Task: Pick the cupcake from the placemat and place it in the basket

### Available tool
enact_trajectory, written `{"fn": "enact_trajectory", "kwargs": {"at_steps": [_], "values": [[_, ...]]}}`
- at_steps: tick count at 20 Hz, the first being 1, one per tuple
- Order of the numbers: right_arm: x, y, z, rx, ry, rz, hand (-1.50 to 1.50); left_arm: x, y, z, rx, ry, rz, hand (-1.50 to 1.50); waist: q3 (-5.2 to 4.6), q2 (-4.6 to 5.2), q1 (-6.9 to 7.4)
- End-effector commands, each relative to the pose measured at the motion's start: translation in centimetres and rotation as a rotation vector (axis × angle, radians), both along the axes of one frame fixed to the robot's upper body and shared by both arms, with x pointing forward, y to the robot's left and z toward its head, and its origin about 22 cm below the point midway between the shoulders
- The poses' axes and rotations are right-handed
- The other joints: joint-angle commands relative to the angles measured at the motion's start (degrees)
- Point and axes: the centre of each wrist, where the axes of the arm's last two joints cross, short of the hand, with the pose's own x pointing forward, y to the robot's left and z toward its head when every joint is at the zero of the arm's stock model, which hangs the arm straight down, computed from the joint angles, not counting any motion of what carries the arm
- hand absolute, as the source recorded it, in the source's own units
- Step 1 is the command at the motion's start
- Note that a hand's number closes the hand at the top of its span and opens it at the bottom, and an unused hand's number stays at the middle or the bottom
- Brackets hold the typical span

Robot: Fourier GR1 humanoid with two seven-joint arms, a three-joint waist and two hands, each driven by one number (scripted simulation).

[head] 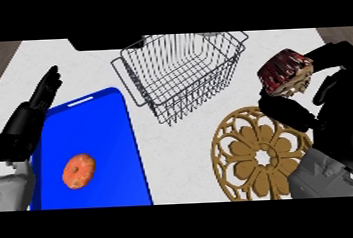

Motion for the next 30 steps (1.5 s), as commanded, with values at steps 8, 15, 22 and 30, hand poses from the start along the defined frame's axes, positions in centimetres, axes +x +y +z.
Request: {"fn": "enact_trajectory", "kwargs": {"at_steps": [8,15,22,30], "values": [[5.0,7.8,9.9,0.065,0.082,0.099,1.5,1.1,-0.7,-0.3,-0.011,-0.018,-0.038,0.0,-0.01,0.78,1.98],[10.2,9.8,11.3,0.16,0.148,0.09,1.5,2.0,-2.8,0.3,-0.014,-0.011,-0.048,0.0,0.04,1.06,2.7],[13.6,10.9,11.5,0.197,0.338,0.107,1.5,1.2,-1.3,-0.3,0.0,-0.019,-0.05,0.0,0.04,0.83,2.8],[16.6,11.7,7.8,0.064,0.571,-0.022,1.5,0.5,-1.2,-0.7,-0.008,-0.005,-0.039,0.0,0.03,0.54,2.24]]}}
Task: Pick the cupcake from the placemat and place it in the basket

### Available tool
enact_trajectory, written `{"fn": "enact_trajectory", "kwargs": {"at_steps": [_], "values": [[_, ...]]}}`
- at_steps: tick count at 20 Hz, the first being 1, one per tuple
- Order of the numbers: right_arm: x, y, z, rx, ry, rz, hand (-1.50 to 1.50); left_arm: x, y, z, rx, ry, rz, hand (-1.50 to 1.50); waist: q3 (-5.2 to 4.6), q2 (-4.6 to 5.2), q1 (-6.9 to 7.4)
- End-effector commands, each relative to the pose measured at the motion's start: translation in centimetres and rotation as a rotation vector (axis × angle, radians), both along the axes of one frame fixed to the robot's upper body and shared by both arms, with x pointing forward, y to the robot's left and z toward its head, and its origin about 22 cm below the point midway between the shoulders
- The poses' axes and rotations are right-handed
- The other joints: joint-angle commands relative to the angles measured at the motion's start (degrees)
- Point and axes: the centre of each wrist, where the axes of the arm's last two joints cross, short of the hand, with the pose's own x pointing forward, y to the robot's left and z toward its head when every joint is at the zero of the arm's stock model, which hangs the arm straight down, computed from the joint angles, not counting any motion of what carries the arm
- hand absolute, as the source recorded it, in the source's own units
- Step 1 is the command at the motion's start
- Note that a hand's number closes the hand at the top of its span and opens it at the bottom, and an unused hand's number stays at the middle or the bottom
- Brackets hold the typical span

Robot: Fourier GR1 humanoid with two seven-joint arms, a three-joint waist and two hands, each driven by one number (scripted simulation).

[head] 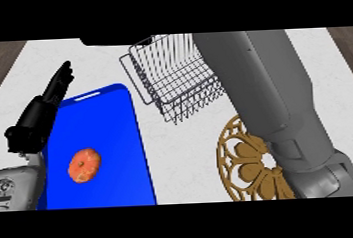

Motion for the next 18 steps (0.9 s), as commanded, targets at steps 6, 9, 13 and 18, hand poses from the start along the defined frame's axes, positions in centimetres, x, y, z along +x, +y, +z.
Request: {"fn": "enact_trajectory", "kwargs": {"at_steps": [6,9,13,18], "values": [[1.7,1.8,-0.7,-0.178,0.308,-0.102,1.5,-0.1,-0.1,0.1,0.005,-0.006,0.019,0.0,0.03,-0.32,-1.18],[2.0,1.4,-1.1,-0.065,0.281,-0.084,-1.5,0.4,0.3,0.9,-0.015,0.003,0.013,0.0,0.08,-0.22,-1.22],[2.1,1.5,0.3,0.01,0.296,-0.013,-1.5,0.4,0.3,1.2,0.008,-0.008,0.024,0.0,0.1,-0.19,-1.17],[2.3,1.0,-2.1,0.105,0.091,-0.048,-1.5,-0.5,0.6,0.3,-0.009,0.0,0.022,0.0,0.08,-0.02,-0.57]]}}
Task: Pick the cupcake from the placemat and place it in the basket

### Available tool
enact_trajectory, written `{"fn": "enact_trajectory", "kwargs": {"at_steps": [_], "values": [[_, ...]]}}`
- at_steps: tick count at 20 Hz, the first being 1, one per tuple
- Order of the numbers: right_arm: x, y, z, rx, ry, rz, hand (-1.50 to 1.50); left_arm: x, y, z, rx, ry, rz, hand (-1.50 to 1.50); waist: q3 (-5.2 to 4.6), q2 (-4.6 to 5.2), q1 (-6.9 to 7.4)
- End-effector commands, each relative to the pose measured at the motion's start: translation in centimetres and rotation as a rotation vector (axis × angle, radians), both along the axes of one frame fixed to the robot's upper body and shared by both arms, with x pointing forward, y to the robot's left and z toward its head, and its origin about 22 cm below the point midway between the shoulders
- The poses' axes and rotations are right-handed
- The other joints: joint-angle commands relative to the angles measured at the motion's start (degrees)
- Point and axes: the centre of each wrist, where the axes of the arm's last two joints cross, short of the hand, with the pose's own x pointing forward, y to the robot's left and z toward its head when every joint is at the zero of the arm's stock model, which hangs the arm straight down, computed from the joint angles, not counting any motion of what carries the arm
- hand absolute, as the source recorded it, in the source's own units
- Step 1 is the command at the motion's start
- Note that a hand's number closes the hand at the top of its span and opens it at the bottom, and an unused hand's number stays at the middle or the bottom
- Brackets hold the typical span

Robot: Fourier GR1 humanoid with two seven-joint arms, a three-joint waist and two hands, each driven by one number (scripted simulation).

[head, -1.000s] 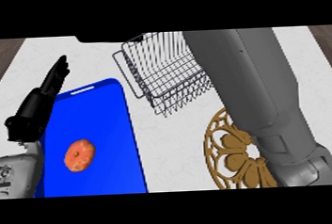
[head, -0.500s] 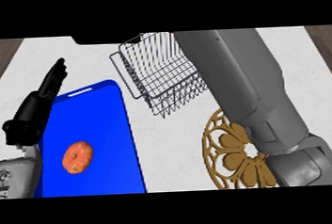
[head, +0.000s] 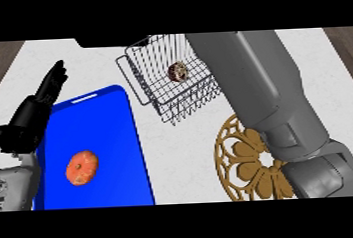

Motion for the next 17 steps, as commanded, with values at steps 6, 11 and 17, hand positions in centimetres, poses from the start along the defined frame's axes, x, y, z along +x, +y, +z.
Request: {"fn": "enact_trajectory", "kwargs": {"at_steps": [6,11,17], "values": [[-1.1,-1.8,1.9,0.311,-0.397,-0.259,-1.5,-0.3,0.4,-0.6,0.007,0.015,0.027,0.0,0.02,-0.1,-0.86],[-0.9,-5.8,2.7,0.374,-0.555,-0.429,-1.5,-1.3,0.6,-1.5,0.009,0.011,0.037,0.0,0.02,-0.47,-1.58],[-3.3,-11.4,1.0,0.37,-0.658,-0.547,-1.5,-1.9,0.5,-1.6,-0.016,0.027,0.08,0.0,0.12,-1.32,-4.21]]}}
